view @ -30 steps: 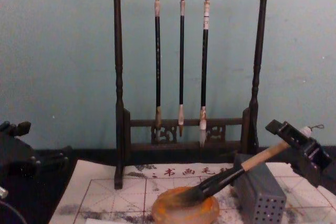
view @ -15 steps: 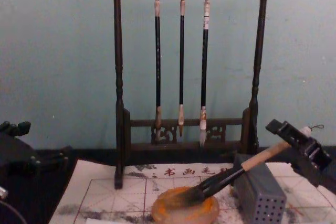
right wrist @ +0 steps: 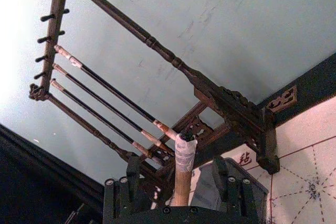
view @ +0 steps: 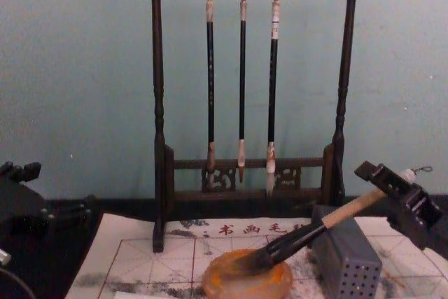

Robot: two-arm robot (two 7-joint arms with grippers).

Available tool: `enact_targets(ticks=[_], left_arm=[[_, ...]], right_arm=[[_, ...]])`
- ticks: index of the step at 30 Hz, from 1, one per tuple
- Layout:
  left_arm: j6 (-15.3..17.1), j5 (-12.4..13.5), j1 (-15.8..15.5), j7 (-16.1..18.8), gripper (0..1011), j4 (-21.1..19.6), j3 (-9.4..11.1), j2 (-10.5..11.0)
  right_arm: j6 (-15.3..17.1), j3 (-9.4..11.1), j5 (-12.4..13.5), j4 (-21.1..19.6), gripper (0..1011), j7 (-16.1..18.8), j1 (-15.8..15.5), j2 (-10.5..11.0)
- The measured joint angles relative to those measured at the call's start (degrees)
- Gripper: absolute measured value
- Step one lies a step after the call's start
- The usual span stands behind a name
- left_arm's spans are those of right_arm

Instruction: Pick up the brush from the inkstone, write on the paper, then place the brush back to its original position.

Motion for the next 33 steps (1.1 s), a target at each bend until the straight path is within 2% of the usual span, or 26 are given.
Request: enact_targets(ticks=[11,12,15,16,18,19,24,33], left_arm=[[0.0,0.0,0.0,0.0,1001,0.0,0.0,0.0],[0.0,0.0,0.0,0.0,1001,0.0,0.0,0.0],[0.0,0.0,0.0,0.0,1001,0.0,0.0,0.0],[0.0,0.0,0.0,0.0,1001,0.0,0.0,0.0],[0.0,0.0,0.0,0.0,1001,0.0,0.0,0.0],[0.0,0.0,0.0,0.0,1001,0.0,0.0,0.0],[0.0,0.0,0.0,0.0,1001,0.0,0.0,0.0],[0.0,0.0,0.0,0.0,1001,0.0,0.0,0.0]], right_arm=[[-0.01,0.0,-0.05,0.0,630,0.0,0.0,0.0],[-0.02,0.0,-0.04,0.0,572,0.0,0.0,0.0],[-0.02,0.0,-0.05,0.0,502,0.0,0.0,0.0],[-0.02,0.0,-0.05,0.0,443,0.0,0.0,0.0],[-0.02,0.0,-0.05,0.0,403,0.0,0.0,0.0],[-0.02,0.0,-0.05,0.0,341,0.0,0.0,0.0],[-0.02,0.0,-0.05,0.0,190,0.0,0.0,0.0],[-0.01,0.0,-0.04,0.0,176,0.0,0.0,0.0]])
